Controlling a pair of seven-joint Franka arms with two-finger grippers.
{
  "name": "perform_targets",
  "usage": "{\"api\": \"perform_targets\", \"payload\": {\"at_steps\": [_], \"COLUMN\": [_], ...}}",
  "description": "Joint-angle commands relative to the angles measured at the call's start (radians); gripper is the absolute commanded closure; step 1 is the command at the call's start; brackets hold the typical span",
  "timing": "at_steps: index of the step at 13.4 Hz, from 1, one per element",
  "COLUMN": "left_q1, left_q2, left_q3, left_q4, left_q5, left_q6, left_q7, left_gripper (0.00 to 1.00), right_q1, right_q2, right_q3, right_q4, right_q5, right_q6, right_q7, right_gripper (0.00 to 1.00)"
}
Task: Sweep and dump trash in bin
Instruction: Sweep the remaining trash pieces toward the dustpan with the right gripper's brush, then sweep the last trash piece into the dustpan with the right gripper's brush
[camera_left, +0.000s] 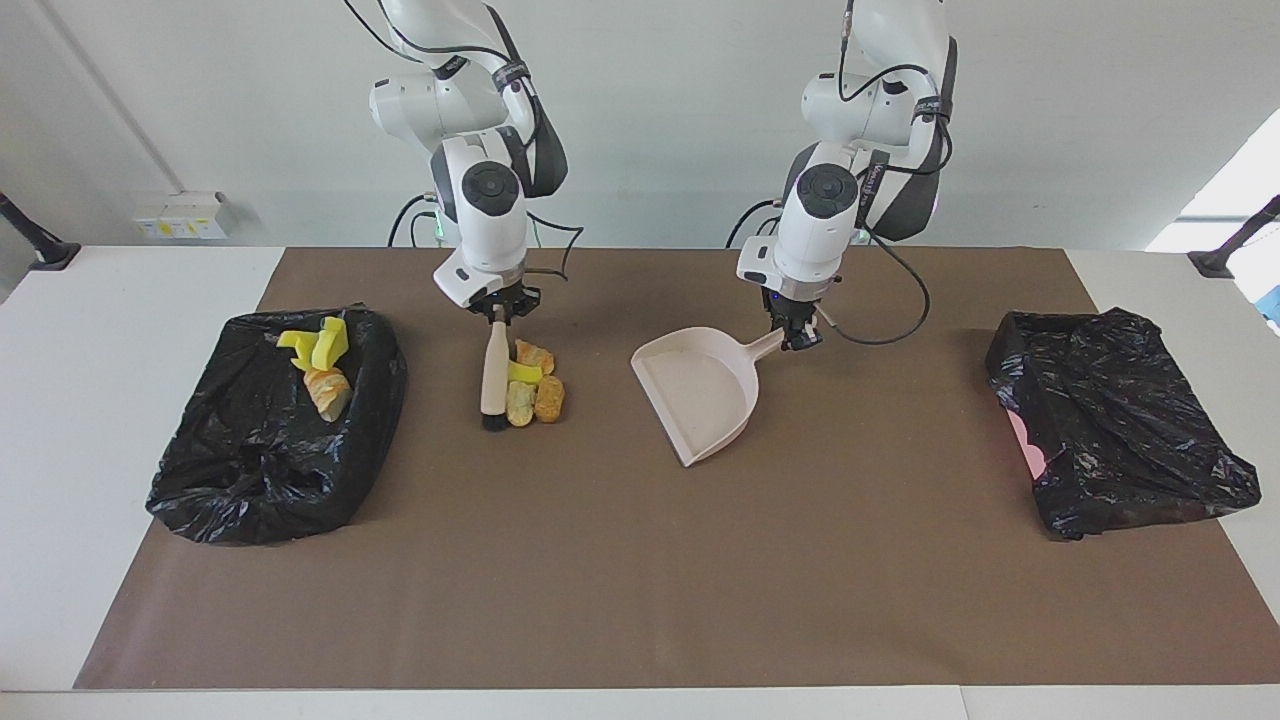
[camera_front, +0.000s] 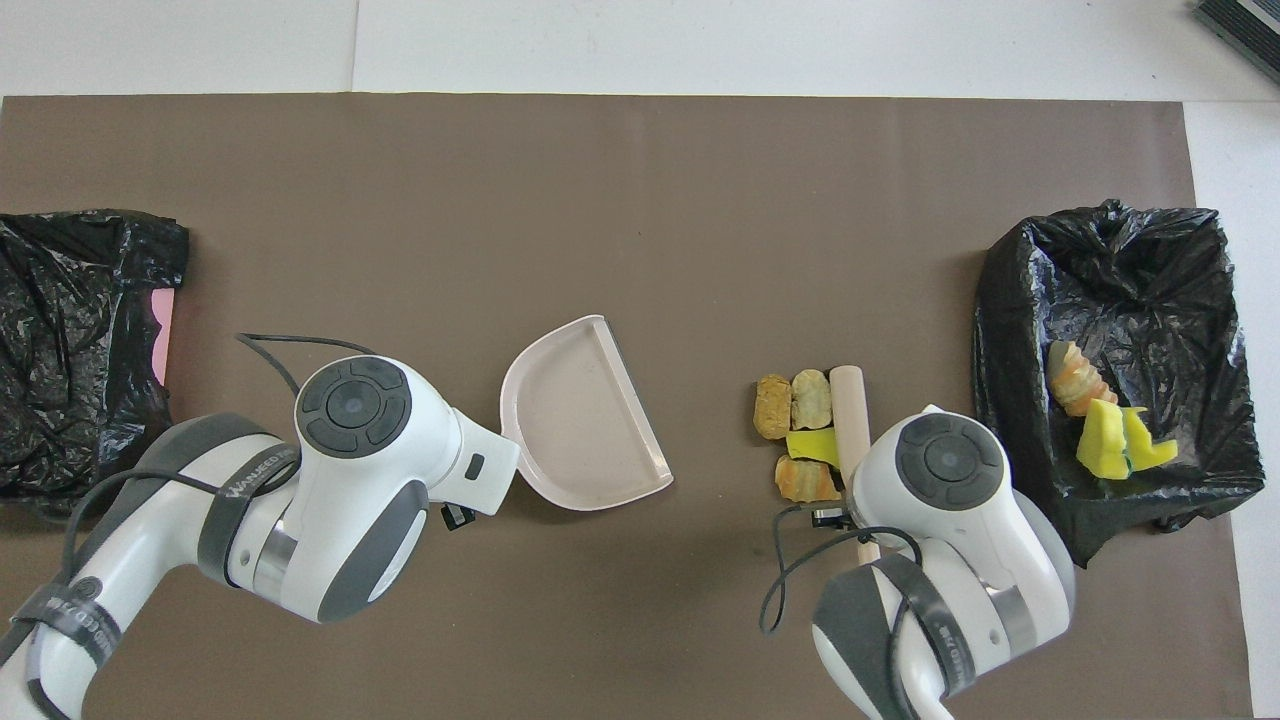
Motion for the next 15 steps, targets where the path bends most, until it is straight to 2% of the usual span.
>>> {"api": "perform_targets", "payload": {"at_steps": [1, 4, 5, 8, 9, 13, 15], "left_q1": [-0.045, -0.034, -0.034, -0.033, -0.033, -0.028, -0.026], "left_q2": [-0.006, -0.004, -0.004, -0.003, -0.003, 0.0, 0.006], "left_q3": [0.01, 0.011, 0.011, 0.011, 0.013, 0.014, 0.014], "left_q4": [-0.045, -0.043, -0.043, -0.043, -0.043, -0.034, -0.034], "left_q5": [0.003, -0.025, -0.026, -0.028, -0.031, -0.036, -0.036], "left_q6": [0.035, 0.036, 0.042, 0.058, 0.058, 0.061, 0.091], "left_q7": [-0.021, -0.015, -0.017, -0.02, -0.02, -0.02, -0.011], "left_gripper": [1.0, 1.0, 1.0, 1.0, 1.0, 1.0, 1.0], "right_q1": [0.06, 0.151, 0.172, 0.238, 0.254, 0.277, 0.271], "right_q2": [0.145, 0.256, 0.276, 0.291, 0.305, 0.31, 0.31], "right_q3": [0.002, 0.004, 0.004, 0.004, 0.002, 0.016, 0.018], "right_q4": [0.172, 0.309, 0.346, 0.43, 0.438, 0.468, 0.516], "right_q5": [0.066, 0.085, 0.129, 0.191, 0.25, 0.44, 0.467], "right_q6": [-0.03, -0.044, -0.045, -0.078, -0.061, -0.021, -0.042], "right_q7": [0.02, 0.053, 0.052, 0.05, 0.04, -0.02, -0.029], "right_gripper": [1.0, 1.0, 1.0, 1.0, 1.0, 1.0, 1.0]}}
